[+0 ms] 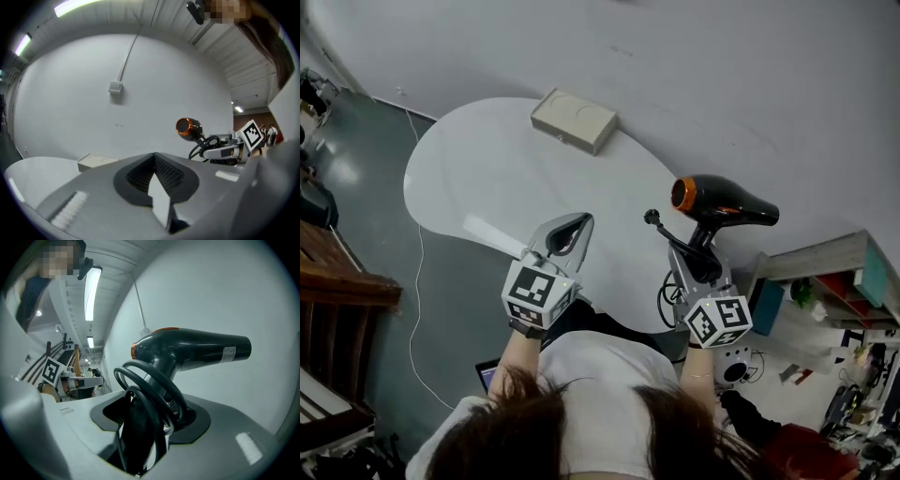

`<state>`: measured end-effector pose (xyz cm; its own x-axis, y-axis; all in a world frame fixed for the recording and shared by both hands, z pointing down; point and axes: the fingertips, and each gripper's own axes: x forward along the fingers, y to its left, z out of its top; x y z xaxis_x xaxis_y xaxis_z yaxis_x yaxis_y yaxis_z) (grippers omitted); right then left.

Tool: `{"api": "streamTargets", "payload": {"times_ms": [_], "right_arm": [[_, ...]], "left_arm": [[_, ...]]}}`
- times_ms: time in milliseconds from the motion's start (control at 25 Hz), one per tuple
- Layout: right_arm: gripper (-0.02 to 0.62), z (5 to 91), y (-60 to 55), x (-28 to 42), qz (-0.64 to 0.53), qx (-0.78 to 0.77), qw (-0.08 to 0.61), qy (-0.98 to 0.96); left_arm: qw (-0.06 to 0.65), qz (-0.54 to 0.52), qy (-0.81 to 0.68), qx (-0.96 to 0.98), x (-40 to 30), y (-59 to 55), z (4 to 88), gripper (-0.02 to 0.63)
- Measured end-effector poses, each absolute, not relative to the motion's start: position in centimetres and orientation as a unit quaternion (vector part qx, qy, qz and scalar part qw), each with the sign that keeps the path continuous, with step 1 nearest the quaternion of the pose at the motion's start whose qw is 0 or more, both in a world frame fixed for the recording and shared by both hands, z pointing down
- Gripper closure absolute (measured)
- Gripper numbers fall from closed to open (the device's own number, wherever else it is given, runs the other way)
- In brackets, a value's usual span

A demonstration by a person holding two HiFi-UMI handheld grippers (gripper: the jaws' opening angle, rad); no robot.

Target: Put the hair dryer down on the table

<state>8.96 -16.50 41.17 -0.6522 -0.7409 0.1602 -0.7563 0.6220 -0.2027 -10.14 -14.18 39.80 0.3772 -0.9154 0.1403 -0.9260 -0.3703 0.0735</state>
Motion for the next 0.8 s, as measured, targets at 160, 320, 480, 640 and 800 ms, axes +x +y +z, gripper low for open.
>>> {"api": "streamTargets", "payload": {"times_ms": [160, 320, 480, 640, 800], "right_arm": [[0.348, 41.4, -17.4, 10.6, 0.128, 0.436, 0.034, -0.890], [0.348, 41.5, -17.9, 12.1, 0.127, 0.461, 0.033, -0.878], [0.348, 41.8, -18.2, 13.1, 0.132, 0.488, 0.030, -0.862], [0.348, 42.2, -18.3, 13.2, 0.140, 0.510, 0.035, -0.848], [0.348, 42.5, -18.4, 13.2, 0.143, 0.522, 0.040, -0.840]], "left_arm": [[0.073, 0.041, -0.530, 0.844, -8.0, -16.6, 40.0, 0.549], [0.069, 0.046, -0.500, 0.862, -6.0, -18.6, 40.0, 0.549], [0.063, 0.050, -0.467, 0.880, -4.3, -20.1, 39.7, 0.549], [0.067, 0.054, -0.441, 0.893, -3.5, -21.2, 39.9, 0.549], [0.076, 0.053, -0.423, 0.901, -3.0, -22.0, 40.4, 0.549]]}}
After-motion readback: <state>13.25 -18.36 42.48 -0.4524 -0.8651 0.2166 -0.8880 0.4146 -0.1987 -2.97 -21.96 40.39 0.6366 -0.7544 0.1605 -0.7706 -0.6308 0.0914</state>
